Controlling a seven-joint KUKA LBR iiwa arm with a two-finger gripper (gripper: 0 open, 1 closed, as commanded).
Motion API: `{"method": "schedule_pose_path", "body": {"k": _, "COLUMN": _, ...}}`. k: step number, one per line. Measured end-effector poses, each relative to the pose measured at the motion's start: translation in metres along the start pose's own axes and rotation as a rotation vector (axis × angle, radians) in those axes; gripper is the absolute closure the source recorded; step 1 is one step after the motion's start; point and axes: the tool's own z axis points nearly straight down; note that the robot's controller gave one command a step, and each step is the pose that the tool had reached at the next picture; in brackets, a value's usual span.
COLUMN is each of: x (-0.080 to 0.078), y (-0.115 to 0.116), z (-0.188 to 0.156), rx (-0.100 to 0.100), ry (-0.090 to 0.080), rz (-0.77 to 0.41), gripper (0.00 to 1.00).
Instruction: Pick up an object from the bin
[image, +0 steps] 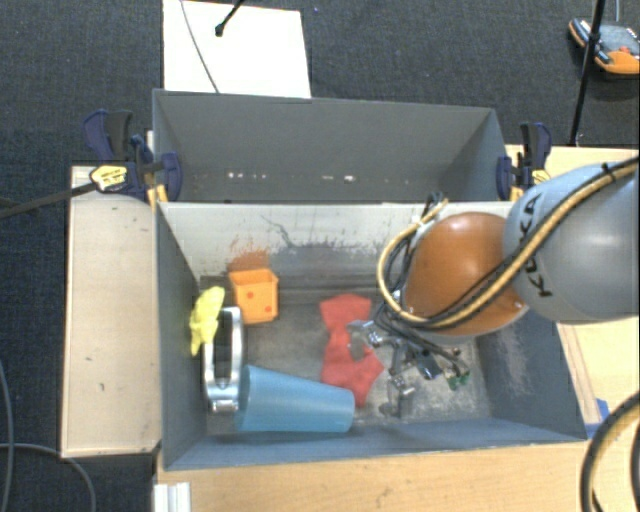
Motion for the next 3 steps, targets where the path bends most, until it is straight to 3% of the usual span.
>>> {"method": "schedule_pose_path", "body": {"k": 1, "x": -0.034, "y": -0.007, "z": 0.012, "rx": 0.001, "ry": 0.000, "rz": 0.127, "gripper": 0.00}}
{"method": "schedule_pose_path", "body": {"k": 2, "x": -0.072, "y": -0.035, "z": 0.025, "rx": 0.001, "ry": 0.000, "rz": -0.182, "gripper": 1.00}}
{"method": "schedule_pose_path", "body": {"k": 3, "x": -0.072, "y": -0.035, "z": 0.025, "rx": 0.000, "ry": 0.000, "rz": -0.180, "gripper": 1.00}}
